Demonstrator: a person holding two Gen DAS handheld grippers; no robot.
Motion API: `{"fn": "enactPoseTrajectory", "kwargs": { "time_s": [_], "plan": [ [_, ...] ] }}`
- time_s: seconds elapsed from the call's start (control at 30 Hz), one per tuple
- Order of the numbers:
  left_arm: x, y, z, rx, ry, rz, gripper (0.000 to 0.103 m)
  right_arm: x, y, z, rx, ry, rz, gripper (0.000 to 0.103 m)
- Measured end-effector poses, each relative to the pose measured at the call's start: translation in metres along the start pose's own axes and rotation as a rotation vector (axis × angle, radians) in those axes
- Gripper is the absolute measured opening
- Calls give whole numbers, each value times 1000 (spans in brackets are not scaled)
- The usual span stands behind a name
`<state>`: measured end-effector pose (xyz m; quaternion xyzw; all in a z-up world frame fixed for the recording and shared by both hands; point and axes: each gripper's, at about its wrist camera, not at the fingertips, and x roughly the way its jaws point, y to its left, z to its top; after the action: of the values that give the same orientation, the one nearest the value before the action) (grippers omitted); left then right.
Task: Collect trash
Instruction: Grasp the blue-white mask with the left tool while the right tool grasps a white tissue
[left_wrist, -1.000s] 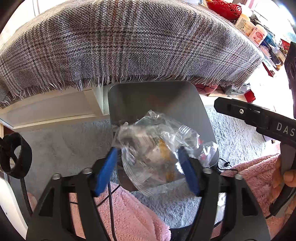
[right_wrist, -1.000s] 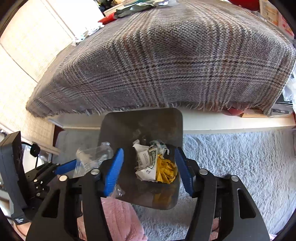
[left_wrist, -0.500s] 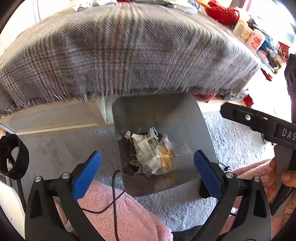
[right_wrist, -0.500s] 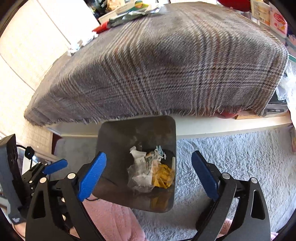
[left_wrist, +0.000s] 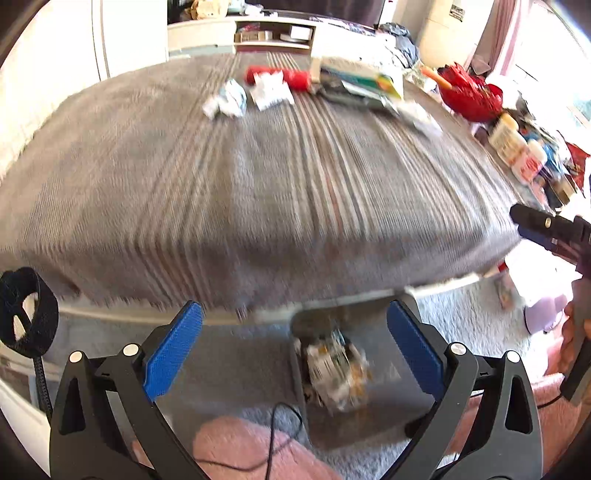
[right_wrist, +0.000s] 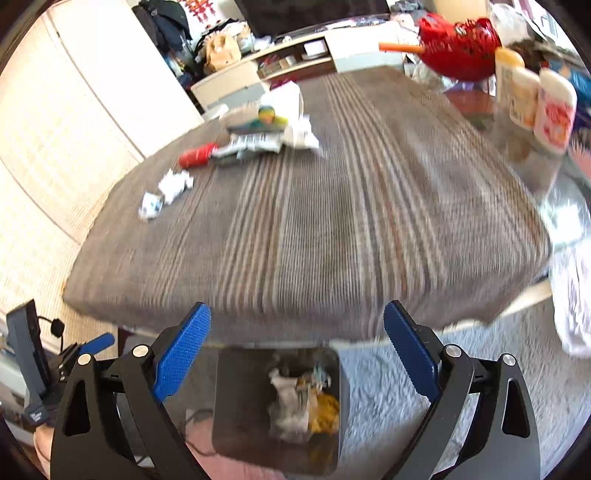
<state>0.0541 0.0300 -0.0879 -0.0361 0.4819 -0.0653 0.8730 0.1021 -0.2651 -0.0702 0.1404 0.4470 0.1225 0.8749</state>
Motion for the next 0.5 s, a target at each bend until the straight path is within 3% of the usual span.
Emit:
{"fn": "enactPoseTrajectory", "kwargs": {
  "time_s": [0.2, 0.5],
  "plan": [
    [8, 17, 55, -6, -42, 28, 95, 24, 1, 55, 25, -10, 1, 95],
    [39, 61, 121, -69, -43, 77, 95, 59, -9, 103, 39, -7, -13, 95]
  ]
}}
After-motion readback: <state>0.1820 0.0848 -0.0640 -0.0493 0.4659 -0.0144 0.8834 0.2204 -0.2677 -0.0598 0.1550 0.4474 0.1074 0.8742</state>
